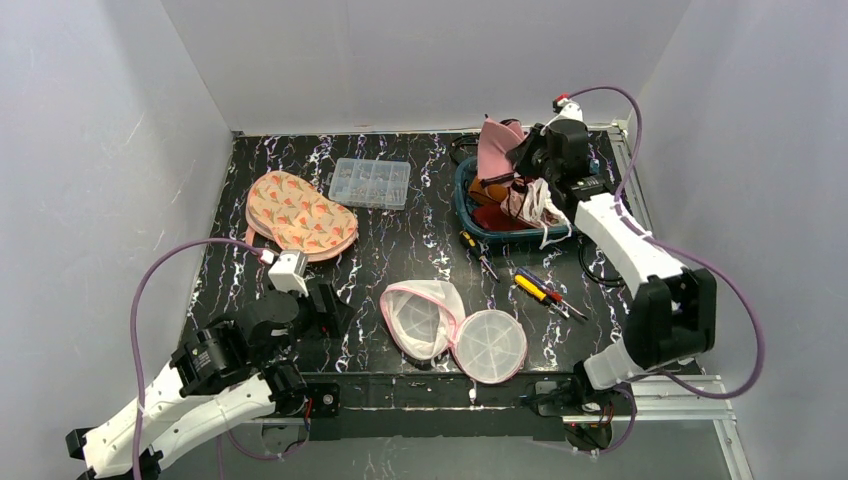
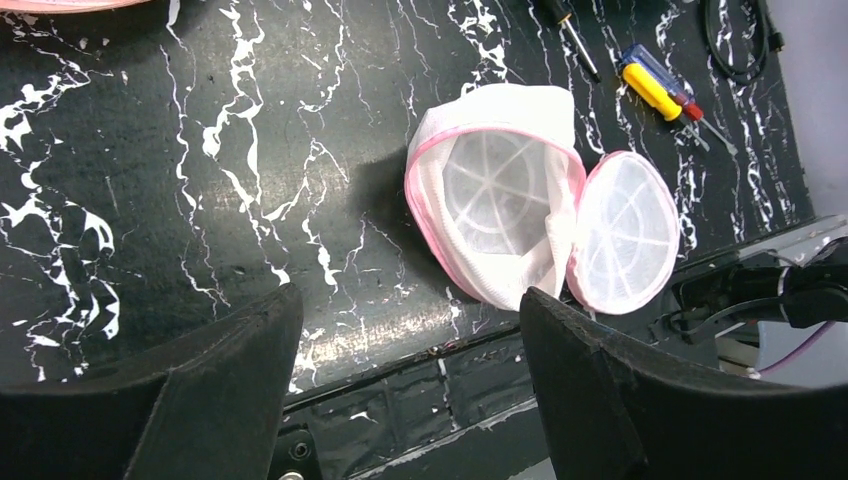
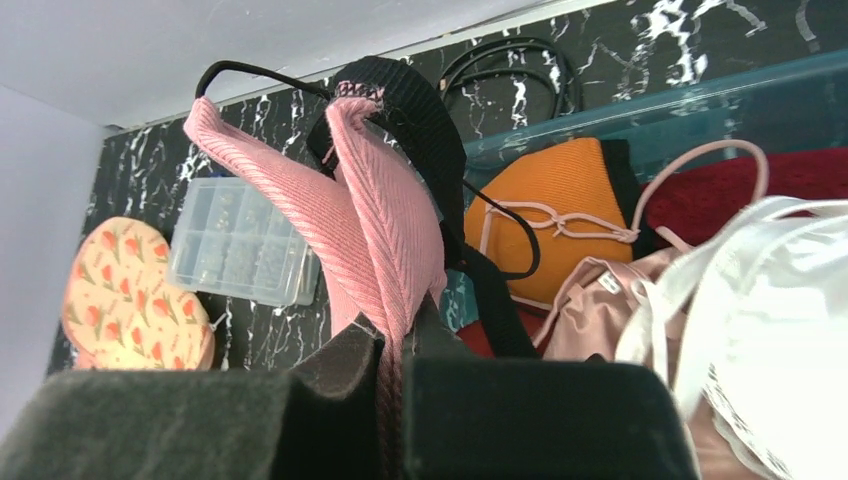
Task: Unzip the laundry bag and remove the bra
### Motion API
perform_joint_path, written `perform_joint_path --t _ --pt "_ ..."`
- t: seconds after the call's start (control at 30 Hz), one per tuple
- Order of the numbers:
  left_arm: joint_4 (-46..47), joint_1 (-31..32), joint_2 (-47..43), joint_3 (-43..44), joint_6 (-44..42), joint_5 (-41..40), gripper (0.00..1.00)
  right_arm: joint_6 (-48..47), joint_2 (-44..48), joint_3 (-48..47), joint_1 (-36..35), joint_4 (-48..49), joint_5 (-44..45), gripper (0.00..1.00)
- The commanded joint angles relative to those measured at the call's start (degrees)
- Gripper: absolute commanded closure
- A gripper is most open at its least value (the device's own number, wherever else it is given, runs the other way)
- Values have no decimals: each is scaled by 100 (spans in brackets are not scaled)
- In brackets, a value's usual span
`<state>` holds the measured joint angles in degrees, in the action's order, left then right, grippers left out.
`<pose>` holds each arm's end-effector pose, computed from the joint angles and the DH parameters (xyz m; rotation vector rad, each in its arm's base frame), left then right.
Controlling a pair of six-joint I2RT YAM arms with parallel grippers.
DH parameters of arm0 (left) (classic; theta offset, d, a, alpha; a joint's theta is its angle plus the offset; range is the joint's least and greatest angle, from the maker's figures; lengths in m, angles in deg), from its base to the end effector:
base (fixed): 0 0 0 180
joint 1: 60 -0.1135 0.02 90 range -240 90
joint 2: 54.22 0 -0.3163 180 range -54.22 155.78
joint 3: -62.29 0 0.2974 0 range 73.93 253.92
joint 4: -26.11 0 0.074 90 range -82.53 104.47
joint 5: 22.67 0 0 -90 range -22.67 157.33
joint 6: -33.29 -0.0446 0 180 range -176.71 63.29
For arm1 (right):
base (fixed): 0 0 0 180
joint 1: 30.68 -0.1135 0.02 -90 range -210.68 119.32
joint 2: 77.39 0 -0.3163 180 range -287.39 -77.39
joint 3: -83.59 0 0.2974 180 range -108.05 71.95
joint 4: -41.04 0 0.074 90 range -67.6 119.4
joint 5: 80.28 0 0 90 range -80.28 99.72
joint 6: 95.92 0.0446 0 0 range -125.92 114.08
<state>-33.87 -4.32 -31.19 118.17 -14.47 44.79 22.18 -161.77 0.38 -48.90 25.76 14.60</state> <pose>0.0599 -0.0575 0.3460 -0.0081 2.0734 -0.6796 0.3811 0.1214 0.3887 0.2220 1.8715 0.4799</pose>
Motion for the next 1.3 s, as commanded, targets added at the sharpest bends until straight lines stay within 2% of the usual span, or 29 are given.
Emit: perform_joint_path --t 0.0,0.17,0.3,0.5,0.53,0.7,0.93,1.0,1.13,1.2,1.27 --pt "157 20 -58 -118 157 -164 23 558 -474 14 424 1048 -1063 99" --pt "297 22 38 -404 234 -107 23 1124 -964 277 800 1528 -1717 99" --pt "534 22 136 -525 256 13 23 1225 -1083 646 899 1627 -1763 99" --pt "587 22 290 -599 304 108 23 1123 -1309 917 1039 1160 -1532 99" --pt "585 22 284 -636 336 124 23 1079 -1296 943 1040 1076 -1449 95" --pt "591 21 184 -750 452 170 23 800 -1182 726 1038 299 -1033 52" --pt "579 22 150 -725 461 206 23 531 -443 398 1015 -456 -383 20" --pt "573 22 177 -719 461 215 23 477 -195 229 963 -689 -218 15" --pt "581 18 246 -734 469 215 23 267 244 -41 592 -891 -29 13" --pt "593 22 306 -713 444 215 23 189 323 -135 370 -765 -269 19" --pt "602 22 369 -680 413 211 23 111 229 -269 146 -659 -682 34"
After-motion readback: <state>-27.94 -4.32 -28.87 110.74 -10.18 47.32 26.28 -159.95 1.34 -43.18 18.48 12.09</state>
